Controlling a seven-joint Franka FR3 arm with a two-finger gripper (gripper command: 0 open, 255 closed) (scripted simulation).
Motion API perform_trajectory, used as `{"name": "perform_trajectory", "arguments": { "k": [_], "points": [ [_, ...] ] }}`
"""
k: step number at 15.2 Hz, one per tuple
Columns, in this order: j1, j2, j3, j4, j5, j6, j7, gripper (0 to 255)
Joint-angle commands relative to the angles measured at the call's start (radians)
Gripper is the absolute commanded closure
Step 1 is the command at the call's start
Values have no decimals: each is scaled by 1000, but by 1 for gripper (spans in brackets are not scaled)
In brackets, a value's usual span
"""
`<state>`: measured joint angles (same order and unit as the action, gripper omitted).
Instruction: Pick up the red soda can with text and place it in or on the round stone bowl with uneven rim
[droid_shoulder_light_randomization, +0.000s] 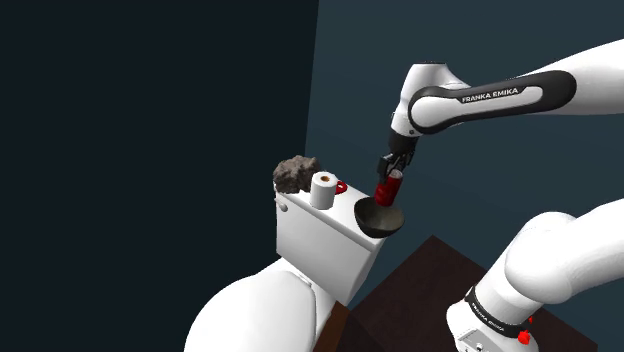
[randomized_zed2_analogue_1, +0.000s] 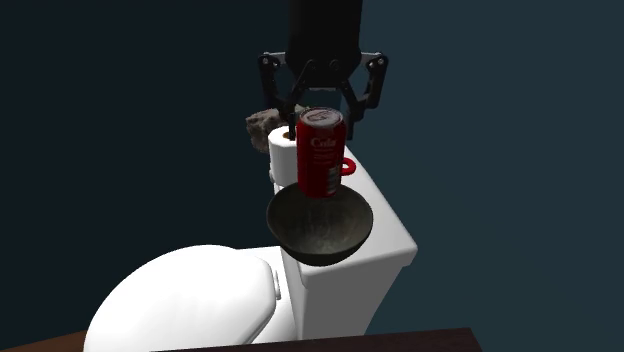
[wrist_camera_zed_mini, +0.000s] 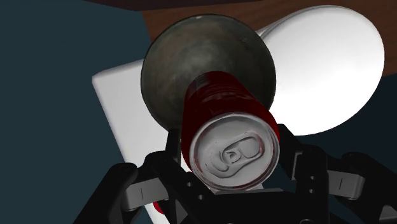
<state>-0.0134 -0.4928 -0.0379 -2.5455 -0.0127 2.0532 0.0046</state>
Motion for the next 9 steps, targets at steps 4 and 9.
{"name": "perform_trajectory", "arguments": {
  "k": [4,9],
  "points": [
    [0,30,-1,-44,0,75,-1,255],
    [0,63,-2,-84,0,149,-1,255]
  ]
}}
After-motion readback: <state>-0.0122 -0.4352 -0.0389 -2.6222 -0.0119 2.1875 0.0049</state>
